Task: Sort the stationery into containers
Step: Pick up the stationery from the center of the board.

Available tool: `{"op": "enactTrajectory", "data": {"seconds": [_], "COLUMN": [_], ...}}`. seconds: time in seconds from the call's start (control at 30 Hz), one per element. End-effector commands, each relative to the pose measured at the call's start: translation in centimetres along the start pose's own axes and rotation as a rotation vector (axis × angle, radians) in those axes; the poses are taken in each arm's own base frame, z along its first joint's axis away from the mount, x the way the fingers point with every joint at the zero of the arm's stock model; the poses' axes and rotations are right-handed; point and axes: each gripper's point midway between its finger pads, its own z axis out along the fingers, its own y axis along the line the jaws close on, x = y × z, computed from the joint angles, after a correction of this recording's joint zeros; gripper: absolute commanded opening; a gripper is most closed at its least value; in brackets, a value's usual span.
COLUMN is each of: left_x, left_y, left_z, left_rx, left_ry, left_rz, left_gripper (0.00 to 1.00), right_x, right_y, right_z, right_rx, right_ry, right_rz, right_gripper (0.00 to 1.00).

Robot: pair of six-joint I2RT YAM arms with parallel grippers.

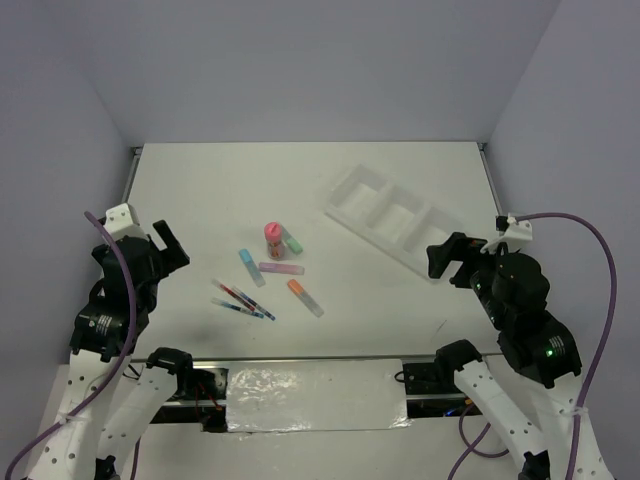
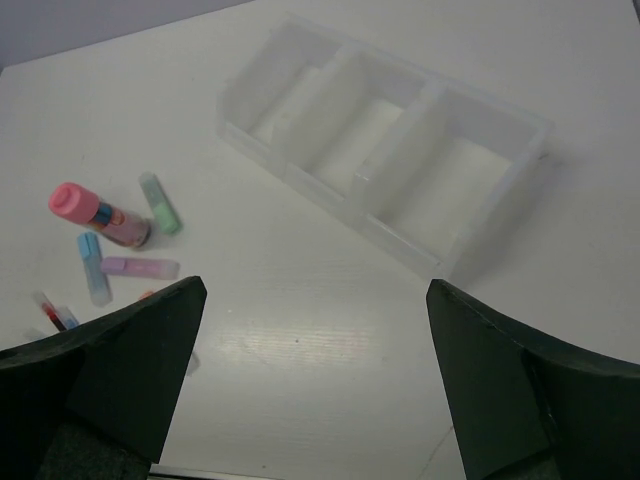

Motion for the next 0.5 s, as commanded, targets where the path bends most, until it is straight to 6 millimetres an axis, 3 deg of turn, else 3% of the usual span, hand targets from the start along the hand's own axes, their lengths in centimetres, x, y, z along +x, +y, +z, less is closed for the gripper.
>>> {"op": "enactTrajectory", "data": {"seconds": [0.0,0.03,0.13,0.17,0.23,0.27,0.3,0.33,0.37,0.4,0.43,0.47], "left_x": [-1.0,-1.0,-0.9,-0.8,-0.8,-0.8,-0.9,-0.9,-0.9,-0.9,-0.9,-0.9], "left_y": [0.1,0.2,0.2,0.2,0.2,0.2,0.1,0.2,0.2,0.3,0.4,0.4], "left_z": [-0.2,-0.1,0.0,0.0,0.0,0.0,0.0,0.1,0.1,0.1,0.1,0.2], "left_rx": [-0.013,-0.02,-0.023,-0.022,-0.022,-0.021,-0.019,-0.02,-0.023,-0.028,-0.031,-0.033], "left_ry": [-0.035,-0.033,-0.028,-0.025,-0.026,-0.027,-0.029,-0.029,-0.027,-0.028,-0.029,-0.027], "left_rz": [-0.026,-0.03,-0.026,-0.025,-0.024,-0.023,-0.024,-0.024,-0.024,-0.027,-0.026,-0.026], "left_gripper": [0.99,0.99,0.99,0.99,0.99,0.99,0.99,0.99,0.99,0.99,0.99,0.99], "right_x": [-1.0,-0.8,0.0,-0.8,2.4,2.0,4.2,6.3,5.0,5.6,9.1,7.5], "right_y": [-0.3,-0.2,2.8,6.5,9.4,12.6,15.1,16.8,18.2,19.9,23.0,24.4], "right_z": [-0.2,0.0,1.1,1.1,3.5,3.3,3.2,4.8,6.2,6.5,6.6,7.8], "right_rx": [0.033,0.024,-0.147,-0.35,-0.506,-0.674,-0.764,-0.767,-0.72,-0.722,-0.757,-0.697], "right_ry": [-0.019,-0.018,-0.014,-0.049,0.063,0.06,0.13,0.207,0.118,0.115,0.191,0.106], "right_rz": [0.019,0.018,0.009,0.018,0.034,0.052,0.04,0.014,-0.048,-0.096,-0.18,-0.212], "right_gripper": [1.0,1.0,1.0,1.0,1.0,1.0,1.0,1.0,1.0,1.0,1.0,1.0]}}
